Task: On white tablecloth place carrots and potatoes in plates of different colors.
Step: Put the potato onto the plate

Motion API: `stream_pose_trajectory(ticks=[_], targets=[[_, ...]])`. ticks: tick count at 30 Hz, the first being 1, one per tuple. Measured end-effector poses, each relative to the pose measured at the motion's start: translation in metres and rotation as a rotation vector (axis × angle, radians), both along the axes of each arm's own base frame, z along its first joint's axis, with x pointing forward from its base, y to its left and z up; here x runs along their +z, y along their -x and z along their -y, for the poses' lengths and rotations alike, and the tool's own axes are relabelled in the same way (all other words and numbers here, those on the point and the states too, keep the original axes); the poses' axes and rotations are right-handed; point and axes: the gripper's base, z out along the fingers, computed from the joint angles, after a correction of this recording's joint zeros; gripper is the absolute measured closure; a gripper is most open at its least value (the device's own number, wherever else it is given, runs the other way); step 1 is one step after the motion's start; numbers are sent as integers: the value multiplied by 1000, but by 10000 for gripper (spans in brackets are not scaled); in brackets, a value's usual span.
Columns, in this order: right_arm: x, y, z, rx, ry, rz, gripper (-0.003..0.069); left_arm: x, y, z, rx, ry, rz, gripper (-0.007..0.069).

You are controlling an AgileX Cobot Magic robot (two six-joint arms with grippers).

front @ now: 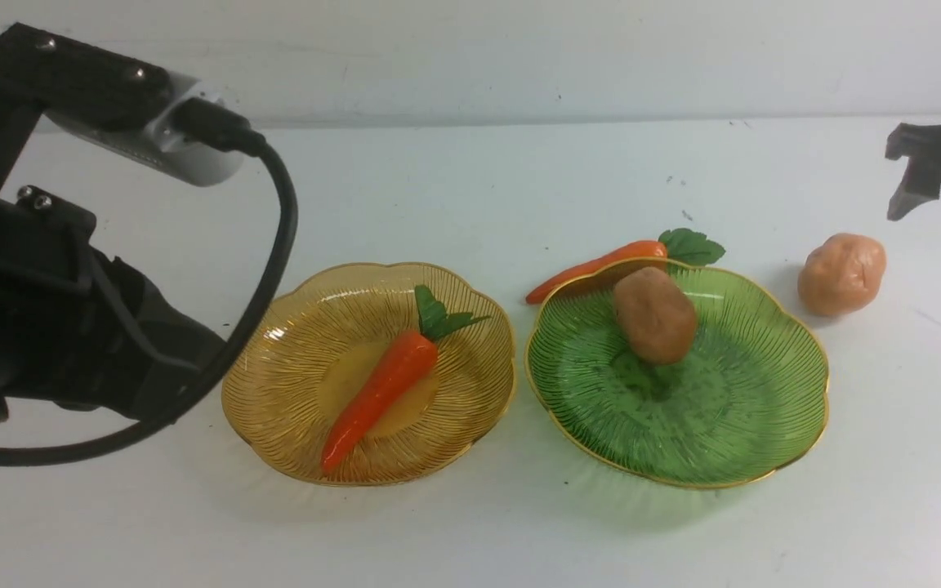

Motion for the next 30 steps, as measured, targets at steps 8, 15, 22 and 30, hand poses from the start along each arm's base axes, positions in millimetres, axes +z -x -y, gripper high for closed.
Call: stream_pose_trajectory(ticks=[8,15,22,30], targets=[[-52,-28,-6,2,-76,-87,121,-1,2,0,-3,-8,-22,628],[-9,-24,-14,124,-72,-100,153,-1,2,0,-2,-7,-22,628],[85,20,-72,435,-41,38,153,-1,2,0,0,-6,-24,628],[24,89,-171,817,-24,-214,153,-1,2,0,0,-6,-24,628]])
